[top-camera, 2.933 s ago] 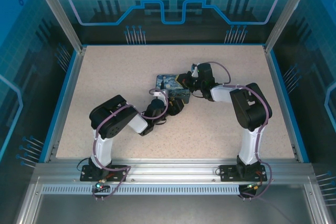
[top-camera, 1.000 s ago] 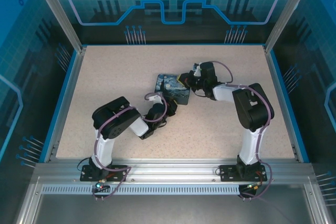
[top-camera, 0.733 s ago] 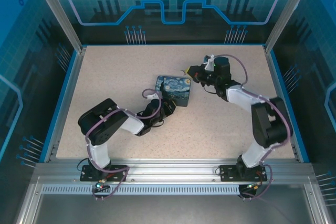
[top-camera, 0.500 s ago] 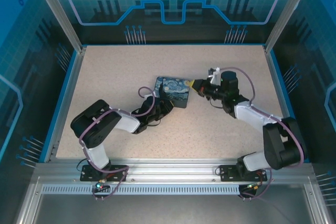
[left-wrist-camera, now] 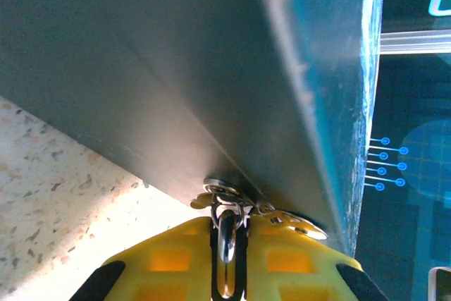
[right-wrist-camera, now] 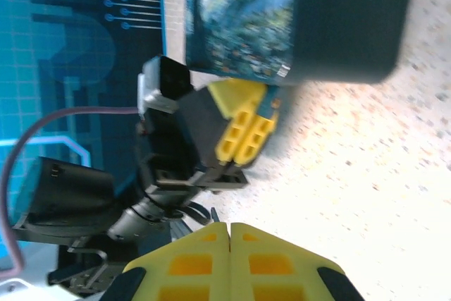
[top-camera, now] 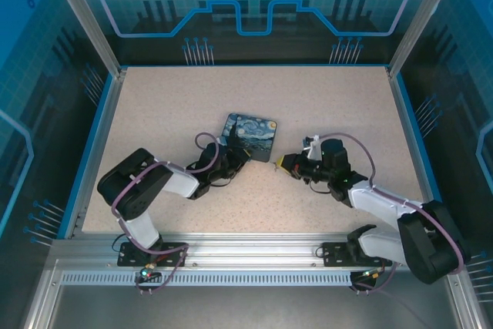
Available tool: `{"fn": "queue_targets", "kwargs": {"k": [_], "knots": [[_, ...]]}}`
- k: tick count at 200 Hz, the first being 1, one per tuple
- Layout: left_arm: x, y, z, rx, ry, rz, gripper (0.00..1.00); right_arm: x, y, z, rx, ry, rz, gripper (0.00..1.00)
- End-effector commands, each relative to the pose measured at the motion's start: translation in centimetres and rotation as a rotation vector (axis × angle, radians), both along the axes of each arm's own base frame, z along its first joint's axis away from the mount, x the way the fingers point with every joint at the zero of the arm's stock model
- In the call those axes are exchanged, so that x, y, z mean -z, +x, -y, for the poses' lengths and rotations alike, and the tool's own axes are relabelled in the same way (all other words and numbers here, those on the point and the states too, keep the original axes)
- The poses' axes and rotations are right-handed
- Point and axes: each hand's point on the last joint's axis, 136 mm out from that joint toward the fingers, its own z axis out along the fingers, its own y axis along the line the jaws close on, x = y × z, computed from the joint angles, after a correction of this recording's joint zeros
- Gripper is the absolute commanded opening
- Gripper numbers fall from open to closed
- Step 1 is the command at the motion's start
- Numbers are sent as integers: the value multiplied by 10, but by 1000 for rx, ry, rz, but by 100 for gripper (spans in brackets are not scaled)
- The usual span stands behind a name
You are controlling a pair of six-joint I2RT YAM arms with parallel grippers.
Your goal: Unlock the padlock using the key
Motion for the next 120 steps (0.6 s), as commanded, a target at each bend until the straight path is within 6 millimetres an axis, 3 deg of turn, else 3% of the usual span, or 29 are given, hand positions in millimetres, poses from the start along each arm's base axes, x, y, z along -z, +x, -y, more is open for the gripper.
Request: {"fn": "queue_targets", "kwargs": {"k": [1, 57, 120], "knots": [[-30, 3, 2, -21, -120, 47, 0, 7, 3, -2, 39, 18, -5, 0], [-50, 3, 5, -25, -224, 78, 0, 18, 5, -15, 34, 42, -32, 0], [-75, 2, 13, 6, -310, 123, 0, 10, 12, -12, 107, 78, -72, 0]]}}
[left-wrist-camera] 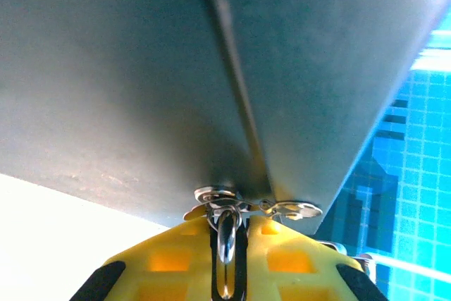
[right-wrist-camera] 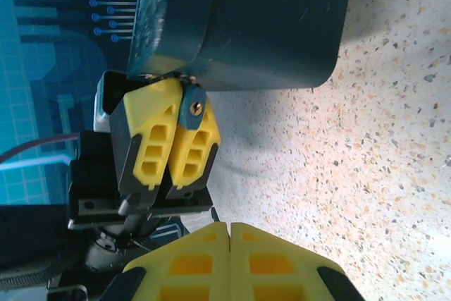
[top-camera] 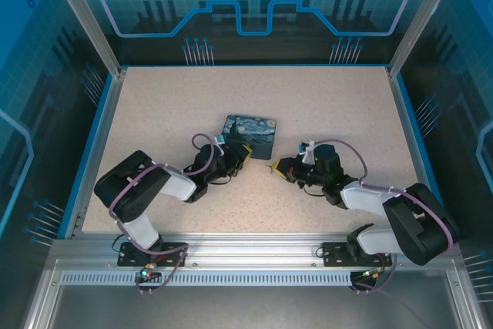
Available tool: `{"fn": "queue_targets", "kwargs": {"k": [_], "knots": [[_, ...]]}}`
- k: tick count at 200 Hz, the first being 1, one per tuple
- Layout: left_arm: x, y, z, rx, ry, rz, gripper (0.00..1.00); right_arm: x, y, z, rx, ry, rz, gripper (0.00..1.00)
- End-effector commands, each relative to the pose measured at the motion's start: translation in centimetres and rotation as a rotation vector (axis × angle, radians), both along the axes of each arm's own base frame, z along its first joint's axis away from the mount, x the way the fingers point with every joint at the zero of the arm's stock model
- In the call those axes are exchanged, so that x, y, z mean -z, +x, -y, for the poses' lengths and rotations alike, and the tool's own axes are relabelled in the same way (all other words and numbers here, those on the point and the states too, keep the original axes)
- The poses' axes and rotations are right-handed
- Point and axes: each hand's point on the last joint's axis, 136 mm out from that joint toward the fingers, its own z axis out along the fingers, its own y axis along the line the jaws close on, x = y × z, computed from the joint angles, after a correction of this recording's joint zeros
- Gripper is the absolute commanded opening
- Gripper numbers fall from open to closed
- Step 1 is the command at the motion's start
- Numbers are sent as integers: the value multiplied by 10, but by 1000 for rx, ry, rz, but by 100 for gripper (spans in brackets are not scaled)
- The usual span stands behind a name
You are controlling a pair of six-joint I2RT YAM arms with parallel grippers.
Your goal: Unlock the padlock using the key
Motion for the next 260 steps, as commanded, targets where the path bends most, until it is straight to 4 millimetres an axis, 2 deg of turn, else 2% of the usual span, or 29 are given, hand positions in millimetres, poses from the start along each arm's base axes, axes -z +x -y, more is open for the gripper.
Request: {"fn": "queue_targets", "kwargs": {"k": [1, 80, 158, 200, 260], "knots": [[-40, 2, 5, 19, -106, 96, 0, -10, 6, 0, 55, 37, -7, 0], [-57, 4, 7, 24, -152, 159, 0, -23, 19, 0, 180, 140, -94, 0], [-57, 9, 8, 1, -212, 170, 0, -49, 26, -14, 229, 186, -49, 0], [-56, 10, 6, -8, -221, 172, 0, -55, 34, -14, 275, 197, -17, 0], [-55, 10, 6, -10, -227, 171, 0, -58, 42, -31, 247, 212, -15, 0]]}}
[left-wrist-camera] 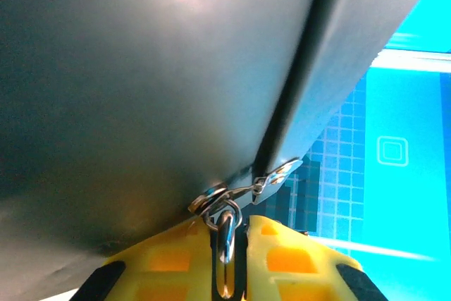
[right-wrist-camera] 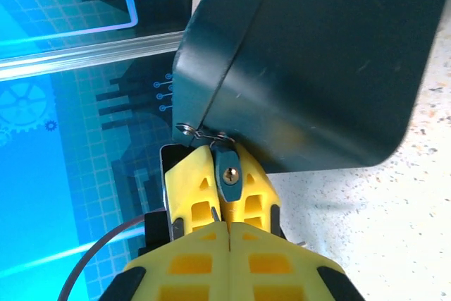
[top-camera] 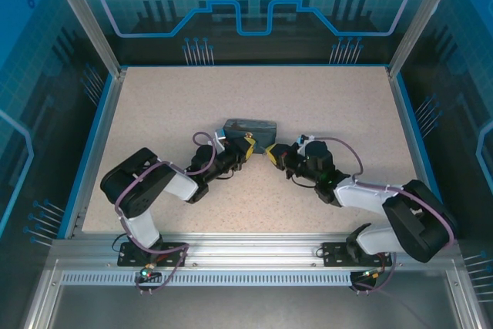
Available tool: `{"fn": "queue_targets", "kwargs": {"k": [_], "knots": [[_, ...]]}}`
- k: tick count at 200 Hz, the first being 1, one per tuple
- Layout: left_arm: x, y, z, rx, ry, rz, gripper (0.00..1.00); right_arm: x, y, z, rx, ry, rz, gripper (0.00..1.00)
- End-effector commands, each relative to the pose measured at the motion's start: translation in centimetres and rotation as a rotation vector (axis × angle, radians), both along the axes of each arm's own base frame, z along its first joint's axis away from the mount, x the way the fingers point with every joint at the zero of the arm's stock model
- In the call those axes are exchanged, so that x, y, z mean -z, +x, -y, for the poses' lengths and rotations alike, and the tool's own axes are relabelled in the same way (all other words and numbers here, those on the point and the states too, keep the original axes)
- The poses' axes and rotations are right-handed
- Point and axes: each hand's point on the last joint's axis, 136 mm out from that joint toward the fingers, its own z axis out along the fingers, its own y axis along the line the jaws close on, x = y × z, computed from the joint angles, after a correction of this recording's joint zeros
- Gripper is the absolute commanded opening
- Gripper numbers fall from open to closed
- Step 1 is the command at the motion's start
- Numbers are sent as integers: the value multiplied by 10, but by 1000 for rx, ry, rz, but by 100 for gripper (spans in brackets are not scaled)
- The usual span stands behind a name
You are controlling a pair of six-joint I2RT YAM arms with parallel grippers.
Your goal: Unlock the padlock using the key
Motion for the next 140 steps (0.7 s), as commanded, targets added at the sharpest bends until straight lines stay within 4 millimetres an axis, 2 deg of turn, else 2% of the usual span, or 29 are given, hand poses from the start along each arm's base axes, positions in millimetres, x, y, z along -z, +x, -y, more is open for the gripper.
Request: {"fn": "queue_targets", "kwargs": {"k": [1, 42, 91, 140], "knots": [[-17, 2, -3, -11, -56, 60, 0, -15, 7, -10, 6, 32, 39, 0], [-14, 0, -3, -11, -55, 52, 0, -14, 7, -14, -4, 18, 50, 0], [-12, 0, -4, -11, -56, 48, 0, -20, -2, -5, -30, -110, 79, 0], [-11, 1, -3, -8, -59, 45, 0, -11, -7, -5, -72, -133, 72, 0]]}}
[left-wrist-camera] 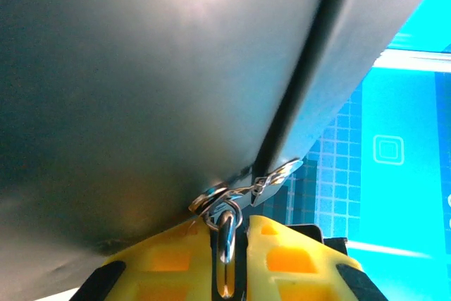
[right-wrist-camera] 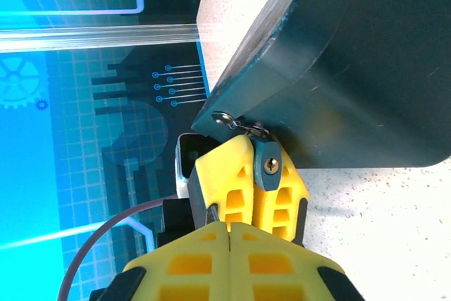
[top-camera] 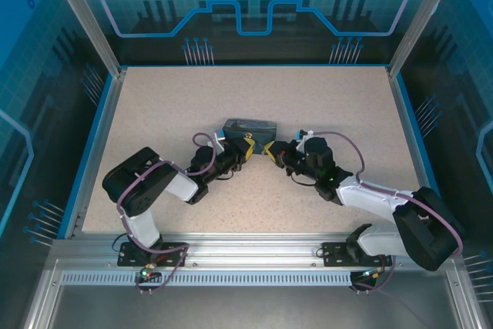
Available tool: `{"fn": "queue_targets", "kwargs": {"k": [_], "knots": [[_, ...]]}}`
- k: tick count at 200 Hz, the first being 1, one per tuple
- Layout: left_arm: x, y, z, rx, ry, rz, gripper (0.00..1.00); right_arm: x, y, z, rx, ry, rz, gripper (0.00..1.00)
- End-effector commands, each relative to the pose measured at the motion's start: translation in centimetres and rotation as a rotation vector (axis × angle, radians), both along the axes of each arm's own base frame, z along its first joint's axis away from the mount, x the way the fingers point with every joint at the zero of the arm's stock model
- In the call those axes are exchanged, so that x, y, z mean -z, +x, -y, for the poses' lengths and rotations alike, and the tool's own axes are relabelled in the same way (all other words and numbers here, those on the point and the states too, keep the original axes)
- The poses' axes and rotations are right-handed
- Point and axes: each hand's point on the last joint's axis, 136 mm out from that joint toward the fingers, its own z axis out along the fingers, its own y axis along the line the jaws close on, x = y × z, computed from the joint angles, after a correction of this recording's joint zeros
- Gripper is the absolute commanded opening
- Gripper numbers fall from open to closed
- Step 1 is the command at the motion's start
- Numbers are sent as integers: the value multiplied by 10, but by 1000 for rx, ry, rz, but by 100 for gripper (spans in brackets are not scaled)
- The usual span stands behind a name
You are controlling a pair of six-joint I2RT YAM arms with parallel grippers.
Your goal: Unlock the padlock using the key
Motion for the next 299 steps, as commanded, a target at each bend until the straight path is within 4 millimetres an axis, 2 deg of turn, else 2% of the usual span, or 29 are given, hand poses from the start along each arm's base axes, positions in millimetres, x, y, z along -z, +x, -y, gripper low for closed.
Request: {"fn": "queue_targets", "kwargs": {"k": [1, 53, 101, 153, 221, 299], "knots": [[-13, 2, -1, -7, -51, 39, 0, 8, -4, -3, -37, -53, -5, 0], [-13, 1, -2, -8, -54, 37, 0, 18, -7, -1, -75, -152, 8, 0], [-14, 1, -2, -5, -57, 36, 0, 30, -4, -4, -87, -143, 8, 0], [-13, -1, -2, -5, -56, 36, 0, 28, 2, -8, -83, -121, 17, 0], [-12, -1, -3, -3, -55, 33, 0, 25, 8, 1, -54, -129, 22, 0], [-13, 0, -1, 0, -56, 37, 0, 20, 14, -2, -54, -124, 32, 0]]}}
